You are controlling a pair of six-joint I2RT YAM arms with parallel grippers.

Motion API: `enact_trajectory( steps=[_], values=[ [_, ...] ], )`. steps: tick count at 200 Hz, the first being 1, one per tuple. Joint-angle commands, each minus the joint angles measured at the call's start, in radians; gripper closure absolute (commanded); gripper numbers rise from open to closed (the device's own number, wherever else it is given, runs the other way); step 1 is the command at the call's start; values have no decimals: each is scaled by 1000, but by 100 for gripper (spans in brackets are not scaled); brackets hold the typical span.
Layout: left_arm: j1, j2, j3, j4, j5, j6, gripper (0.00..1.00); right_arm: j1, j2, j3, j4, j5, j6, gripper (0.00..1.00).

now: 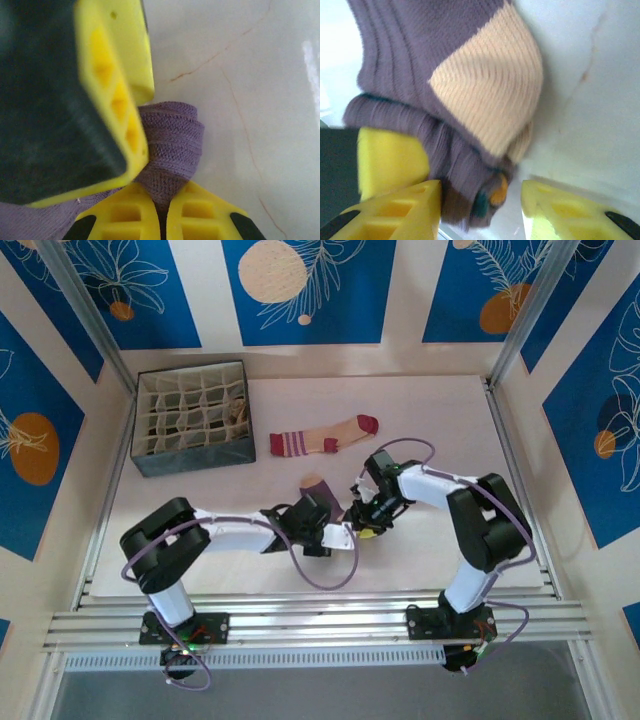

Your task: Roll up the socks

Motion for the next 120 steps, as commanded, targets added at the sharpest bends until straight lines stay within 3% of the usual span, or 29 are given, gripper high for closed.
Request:
enact_trajectory(
  steps=[1,64,120],
  values=[
    [48,87,45,-289,201,-147,100,-21,-99,-69,87,-44,47,55],
    [177,219,192,-426,536,-346,100,-36,-192,-188,299,-73,91,54],
    [246,287,237,-435,677,-452,100,-36,-127,-167,378,-94,77,54]
  ],
)
